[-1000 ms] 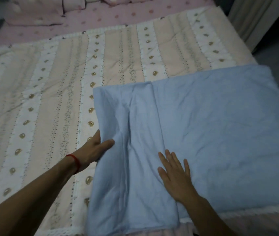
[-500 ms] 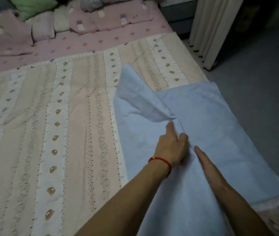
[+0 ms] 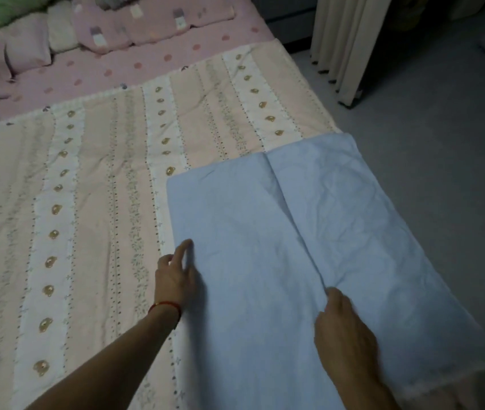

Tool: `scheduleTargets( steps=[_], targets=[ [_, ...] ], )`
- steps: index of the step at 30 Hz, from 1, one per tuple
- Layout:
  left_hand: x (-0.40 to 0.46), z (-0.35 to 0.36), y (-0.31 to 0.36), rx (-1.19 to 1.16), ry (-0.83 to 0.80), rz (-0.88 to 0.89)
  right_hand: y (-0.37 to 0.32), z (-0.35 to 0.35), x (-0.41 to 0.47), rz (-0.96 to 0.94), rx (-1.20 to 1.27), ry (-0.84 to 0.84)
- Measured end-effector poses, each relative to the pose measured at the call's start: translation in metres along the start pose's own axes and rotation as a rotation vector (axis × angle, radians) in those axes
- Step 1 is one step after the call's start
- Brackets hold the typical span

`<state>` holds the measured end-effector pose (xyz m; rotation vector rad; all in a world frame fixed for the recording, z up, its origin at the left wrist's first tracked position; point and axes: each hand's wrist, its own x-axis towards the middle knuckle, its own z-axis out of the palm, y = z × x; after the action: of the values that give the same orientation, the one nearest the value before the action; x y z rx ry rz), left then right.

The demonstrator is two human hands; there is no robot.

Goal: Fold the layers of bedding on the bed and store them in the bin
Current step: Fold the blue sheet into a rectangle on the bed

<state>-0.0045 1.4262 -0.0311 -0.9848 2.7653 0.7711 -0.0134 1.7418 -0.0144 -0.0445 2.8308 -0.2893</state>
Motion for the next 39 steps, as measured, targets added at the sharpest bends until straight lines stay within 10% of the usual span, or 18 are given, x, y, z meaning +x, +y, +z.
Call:
scheduleTargets(
  steps=[3,6,9,14,19,29,39],
  targets=[
    [0.027,-0.016,-0.008,-0.021,-0.106,0.054,-0.052,0.019,-0.043,-0.246,0.122,0.291],
    [0.047,-0.03,-0.015,0.266,-0.152,0.313,-0.109,0.052,-0.091,-0.479,0.175,0.067],
    [0.067,-0.036,-0.021,0.559,-0.166,0.42,-0.144,0.082,-0.117,-0.38,0.034,-0.305],
    [0.105,-0.039,-0.011,0.484,-0.147,0.324,-0.148,0.112,-0.125,-0.196,-0.078,-0.234],
    [0.123,-0.065,-0.004,0.314,-0.149,0.688,-0.155,0.105,-0.13,0.027,0.024,-0.3],
    [0.086,-0.148,0.083,0.295,-0.123,0.976,-0.055,-0.032,-0.127,-0.063,-0.224,0.285],
    [-0.012,-0.316,0.113,0.658,0.052,1.089,-0.028,-0.294,-0.163,-0.022,-0.168,0.322]
  ],
)
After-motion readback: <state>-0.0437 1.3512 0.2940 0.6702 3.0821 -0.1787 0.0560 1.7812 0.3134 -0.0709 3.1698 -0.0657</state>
